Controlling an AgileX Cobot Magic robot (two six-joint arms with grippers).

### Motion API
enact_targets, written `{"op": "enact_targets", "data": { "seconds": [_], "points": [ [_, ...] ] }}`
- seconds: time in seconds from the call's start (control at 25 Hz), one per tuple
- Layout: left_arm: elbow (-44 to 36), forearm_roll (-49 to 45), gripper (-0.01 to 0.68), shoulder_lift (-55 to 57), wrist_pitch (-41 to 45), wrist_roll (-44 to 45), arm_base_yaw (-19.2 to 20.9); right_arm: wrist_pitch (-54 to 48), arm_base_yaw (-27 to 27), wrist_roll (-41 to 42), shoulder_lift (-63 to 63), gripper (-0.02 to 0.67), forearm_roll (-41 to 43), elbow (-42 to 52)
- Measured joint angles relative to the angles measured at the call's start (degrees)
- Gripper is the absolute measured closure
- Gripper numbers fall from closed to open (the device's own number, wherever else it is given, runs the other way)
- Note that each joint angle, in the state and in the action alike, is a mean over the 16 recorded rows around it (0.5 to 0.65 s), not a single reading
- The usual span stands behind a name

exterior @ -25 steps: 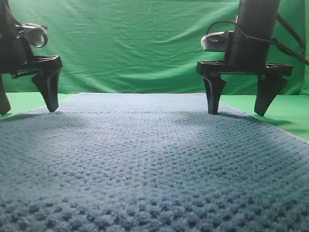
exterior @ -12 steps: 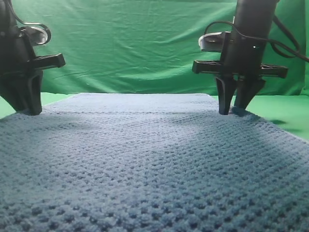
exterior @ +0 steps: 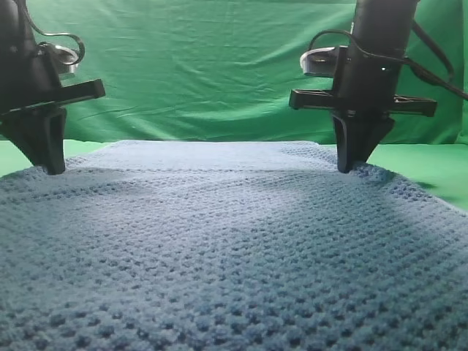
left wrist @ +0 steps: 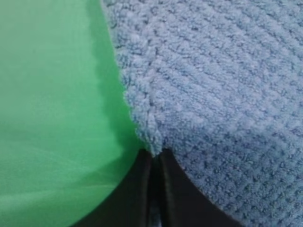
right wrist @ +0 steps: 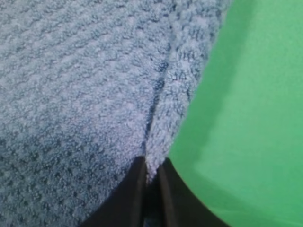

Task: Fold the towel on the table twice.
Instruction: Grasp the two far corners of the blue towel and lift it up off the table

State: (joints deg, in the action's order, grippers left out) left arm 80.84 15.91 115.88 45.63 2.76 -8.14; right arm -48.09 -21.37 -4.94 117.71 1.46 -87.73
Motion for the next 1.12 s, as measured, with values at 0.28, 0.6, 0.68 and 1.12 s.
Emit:
{"op": "enact_targets", "data": {
  "seconds": [0.28, 0.6, 0.68, 1.12],
  "points": [
    [10.5, 0.6, 0.673, 0.3, 5.0, -1.5, -0.2, 2.3, 0.0, -2.0, -5.1, 0.649, 6.3, -3.2],
    [25.7, 2.3, 0.673, -0.4, 3.9, -2.6, -0.3, 9.1, 0.2, -2.6, -8.5, 0.649, 10.8, -12.5],
    [29.6, 2.9, 0.673, -0.5, 2.7, -2.4, -0.3, 11.5, 0.4, -2.6, -8.6, 0.649, 11.1, -15.3],
    [45.5, 5.3, 0.673, -0.9, -3.9, 1.3, -0.3, 22.2, 3.7, -2.8, -8.7, 0.649, 11.7, -25.6]
  ]
}}
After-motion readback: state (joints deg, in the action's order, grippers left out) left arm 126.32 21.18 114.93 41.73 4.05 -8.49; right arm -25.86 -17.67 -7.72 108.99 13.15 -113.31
